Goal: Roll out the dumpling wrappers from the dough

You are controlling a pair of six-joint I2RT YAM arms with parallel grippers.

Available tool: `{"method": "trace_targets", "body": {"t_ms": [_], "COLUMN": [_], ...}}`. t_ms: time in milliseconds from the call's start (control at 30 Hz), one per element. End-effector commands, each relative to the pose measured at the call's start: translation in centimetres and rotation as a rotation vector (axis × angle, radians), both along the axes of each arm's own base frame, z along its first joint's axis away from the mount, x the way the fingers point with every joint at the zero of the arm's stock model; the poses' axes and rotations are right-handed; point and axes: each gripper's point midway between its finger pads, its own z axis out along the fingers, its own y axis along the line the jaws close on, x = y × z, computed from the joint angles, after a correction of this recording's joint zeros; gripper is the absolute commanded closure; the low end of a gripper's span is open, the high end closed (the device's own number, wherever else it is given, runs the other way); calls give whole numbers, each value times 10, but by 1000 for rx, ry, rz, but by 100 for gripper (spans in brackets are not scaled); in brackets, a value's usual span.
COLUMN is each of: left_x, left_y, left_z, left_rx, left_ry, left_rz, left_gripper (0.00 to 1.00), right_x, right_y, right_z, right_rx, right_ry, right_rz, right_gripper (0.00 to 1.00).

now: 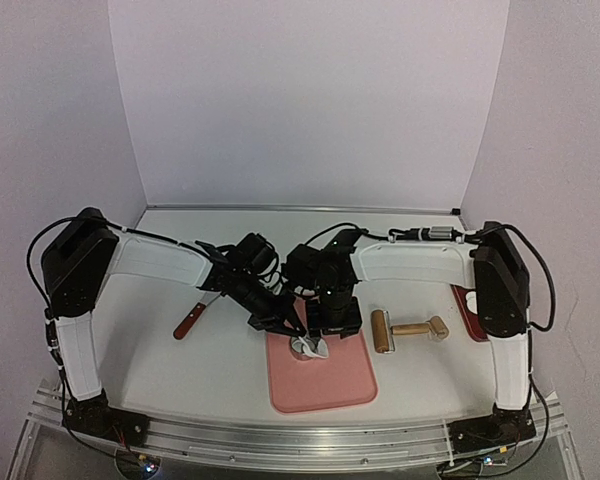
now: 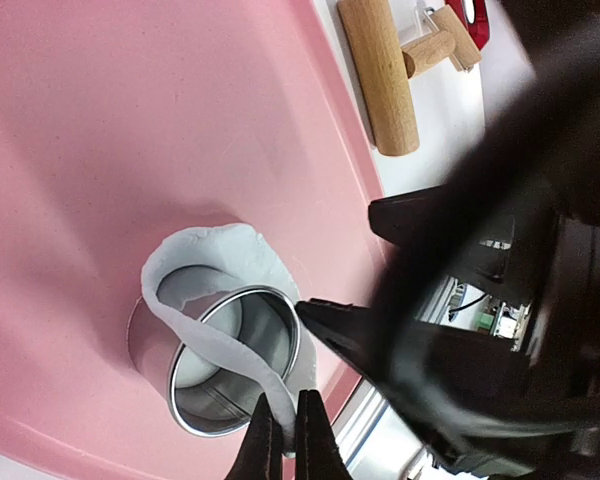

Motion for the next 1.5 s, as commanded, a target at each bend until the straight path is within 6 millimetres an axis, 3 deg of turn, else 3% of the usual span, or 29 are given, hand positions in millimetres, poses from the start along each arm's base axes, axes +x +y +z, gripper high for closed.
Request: {"method": "trace_targets", "body": {"t_ms": [0, 167, 400, 600, 800, 1033, 1467], "left_x": [5, 7, 12, 16, 18, 21, 19], "left_y": [-10, -16, -25, -32, -34, -36, -35], "left_z": [10, 10, 11, 12, 12, 14, 13], "left_rx": [-32, -40, -56, -63, -54, -60, -65], "left_ry": [-17, -6, -6, -11, -14, -18, 0], "left_rz": [-34, -51, -71, -85, -91, -90, -79], "left_gripper": [100, 100, 100, 100, 100, 100, 100], "right_x": [6, 1, -6, -11, -18, -33, -36], "right_y": [-6, 0, 37, 52, 62, 67, 53], "right_z": [27, 32, 42, 27, 24, 9, 36], "right_rx": [54, 141, 301, 287, 295, 277, 265], "right_ry": [-86, -101, -123, -103, -100, -62, -169], "right_rz": [5, 69, 220, 261, 295, 329, 309], "right_gripper": [49, 56, 61, 66, 66, 69, 61]}}
